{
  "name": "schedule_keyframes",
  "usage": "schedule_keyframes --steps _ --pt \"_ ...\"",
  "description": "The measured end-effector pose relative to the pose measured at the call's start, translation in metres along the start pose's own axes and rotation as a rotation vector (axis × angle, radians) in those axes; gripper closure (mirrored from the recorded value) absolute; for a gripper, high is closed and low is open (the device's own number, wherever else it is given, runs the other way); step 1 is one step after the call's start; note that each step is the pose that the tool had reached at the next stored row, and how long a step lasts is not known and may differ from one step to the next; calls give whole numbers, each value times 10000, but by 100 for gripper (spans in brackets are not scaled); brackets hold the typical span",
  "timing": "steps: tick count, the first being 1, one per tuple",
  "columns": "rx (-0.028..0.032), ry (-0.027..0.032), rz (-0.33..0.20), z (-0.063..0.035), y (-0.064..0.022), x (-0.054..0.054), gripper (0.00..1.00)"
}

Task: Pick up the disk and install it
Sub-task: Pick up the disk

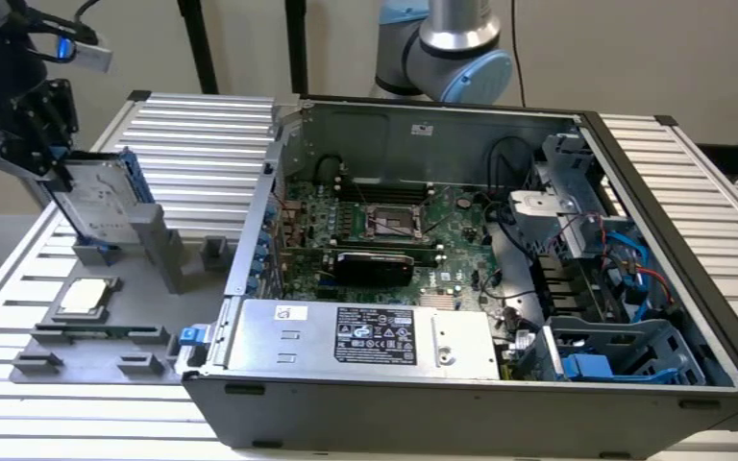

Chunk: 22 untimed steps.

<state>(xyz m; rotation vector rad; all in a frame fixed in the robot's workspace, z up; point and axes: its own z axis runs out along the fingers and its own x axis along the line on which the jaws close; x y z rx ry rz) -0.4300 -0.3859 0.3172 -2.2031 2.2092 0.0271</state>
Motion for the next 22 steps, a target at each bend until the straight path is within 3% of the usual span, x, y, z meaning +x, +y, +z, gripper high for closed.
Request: schedule_keyframes --steps 12,17,22 --pt "2 -1 -1 -550 -39 -15 100" --pt "-1 -21 -12 -772 -179 -19 100" --pt "0 -92 -19 -977 -381 -7 100"
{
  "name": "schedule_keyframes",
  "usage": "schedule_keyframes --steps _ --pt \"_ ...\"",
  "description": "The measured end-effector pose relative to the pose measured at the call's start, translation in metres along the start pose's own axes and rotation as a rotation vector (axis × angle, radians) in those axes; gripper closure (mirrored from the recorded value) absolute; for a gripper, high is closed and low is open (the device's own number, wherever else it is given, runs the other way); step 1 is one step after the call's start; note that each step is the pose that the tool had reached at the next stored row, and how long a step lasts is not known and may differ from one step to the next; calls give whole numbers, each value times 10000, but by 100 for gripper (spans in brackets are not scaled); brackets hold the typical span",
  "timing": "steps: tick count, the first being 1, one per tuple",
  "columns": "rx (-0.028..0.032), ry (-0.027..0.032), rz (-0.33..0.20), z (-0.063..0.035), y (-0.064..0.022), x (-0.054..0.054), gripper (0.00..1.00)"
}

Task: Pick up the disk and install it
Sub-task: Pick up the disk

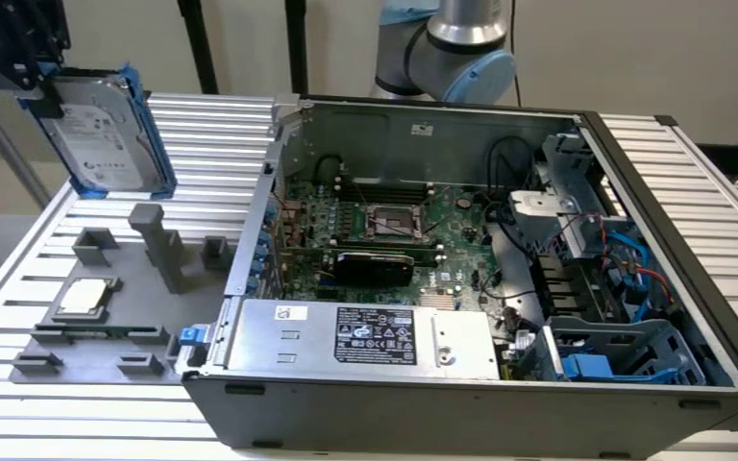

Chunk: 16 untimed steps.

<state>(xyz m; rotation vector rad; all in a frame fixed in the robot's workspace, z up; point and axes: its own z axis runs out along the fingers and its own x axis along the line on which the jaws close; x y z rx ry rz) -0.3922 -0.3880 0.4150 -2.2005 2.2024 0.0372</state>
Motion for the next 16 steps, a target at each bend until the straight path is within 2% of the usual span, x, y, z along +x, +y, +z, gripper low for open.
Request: schedule_keyframes --steps 4,9,16 --pt "0 -33 -2 -181 -176 28 100" --pt "-2 -40 -2 -402 -397 82 100" --pt "0 -42 -2 -625 -717 171 100"
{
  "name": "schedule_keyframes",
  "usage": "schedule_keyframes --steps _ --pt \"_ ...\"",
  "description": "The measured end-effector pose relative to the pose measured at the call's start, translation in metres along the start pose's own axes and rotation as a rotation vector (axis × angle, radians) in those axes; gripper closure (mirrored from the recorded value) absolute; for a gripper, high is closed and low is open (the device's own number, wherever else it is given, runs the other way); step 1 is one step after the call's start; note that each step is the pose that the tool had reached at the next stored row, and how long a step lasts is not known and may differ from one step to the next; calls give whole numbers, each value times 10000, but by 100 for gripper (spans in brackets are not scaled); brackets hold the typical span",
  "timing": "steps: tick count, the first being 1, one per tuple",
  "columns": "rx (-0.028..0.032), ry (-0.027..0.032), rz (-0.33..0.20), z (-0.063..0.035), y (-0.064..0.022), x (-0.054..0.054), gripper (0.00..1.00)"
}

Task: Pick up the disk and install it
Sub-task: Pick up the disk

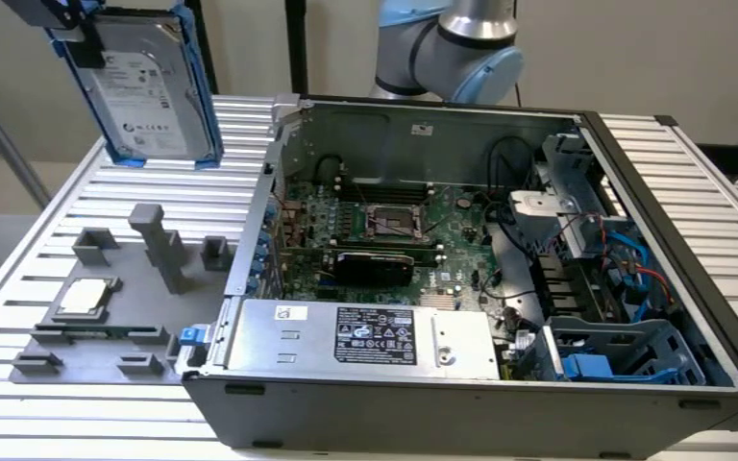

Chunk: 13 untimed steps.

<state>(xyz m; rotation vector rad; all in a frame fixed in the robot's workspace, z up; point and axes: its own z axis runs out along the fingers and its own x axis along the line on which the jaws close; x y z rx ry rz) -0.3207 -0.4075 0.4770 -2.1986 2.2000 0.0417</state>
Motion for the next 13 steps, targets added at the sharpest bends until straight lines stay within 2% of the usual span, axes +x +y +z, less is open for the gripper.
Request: schedule_keyframes --steps 5,13 --pt "1 -7 1 -91 -226 62 100" --pt "0 -46 0 -146 -589 159 100"
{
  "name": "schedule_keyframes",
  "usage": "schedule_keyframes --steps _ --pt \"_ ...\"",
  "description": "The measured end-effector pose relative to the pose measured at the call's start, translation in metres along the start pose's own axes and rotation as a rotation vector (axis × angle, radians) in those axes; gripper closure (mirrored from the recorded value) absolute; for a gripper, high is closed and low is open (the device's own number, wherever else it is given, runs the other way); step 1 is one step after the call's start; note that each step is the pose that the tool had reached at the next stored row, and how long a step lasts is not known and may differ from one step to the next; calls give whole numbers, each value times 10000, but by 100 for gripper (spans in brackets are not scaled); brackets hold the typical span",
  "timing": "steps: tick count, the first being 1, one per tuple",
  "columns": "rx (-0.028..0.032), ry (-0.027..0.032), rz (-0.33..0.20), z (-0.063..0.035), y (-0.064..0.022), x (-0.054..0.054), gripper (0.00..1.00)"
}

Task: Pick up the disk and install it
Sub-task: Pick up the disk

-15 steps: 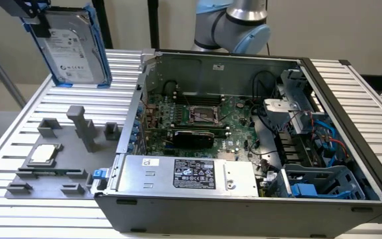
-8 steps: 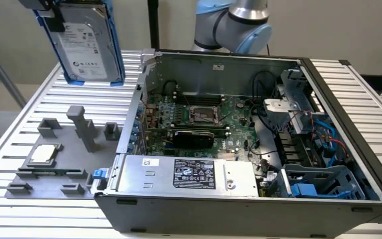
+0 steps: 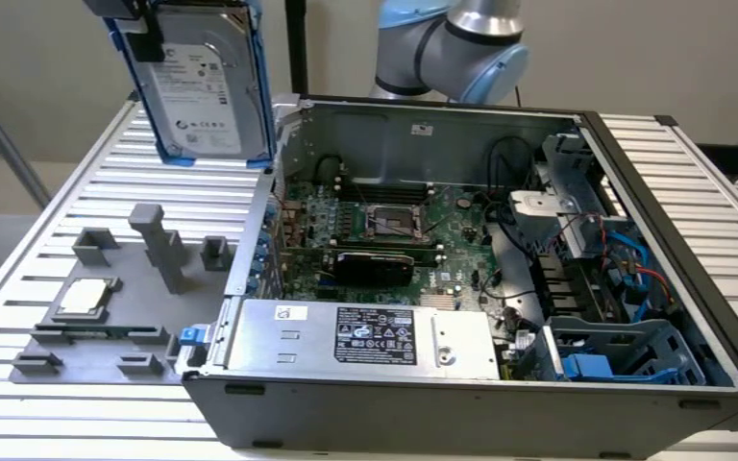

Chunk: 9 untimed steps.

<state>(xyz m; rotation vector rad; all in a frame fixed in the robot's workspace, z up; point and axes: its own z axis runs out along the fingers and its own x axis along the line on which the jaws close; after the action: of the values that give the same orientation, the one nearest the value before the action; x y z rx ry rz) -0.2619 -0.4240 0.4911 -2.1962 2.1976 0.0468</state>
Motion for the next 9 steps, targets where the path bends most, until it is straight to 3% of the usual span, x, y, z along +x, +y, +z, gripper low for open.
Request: schedule_keyframes --steps 9 --pt "0 -71 1 -20 -412 99 100"
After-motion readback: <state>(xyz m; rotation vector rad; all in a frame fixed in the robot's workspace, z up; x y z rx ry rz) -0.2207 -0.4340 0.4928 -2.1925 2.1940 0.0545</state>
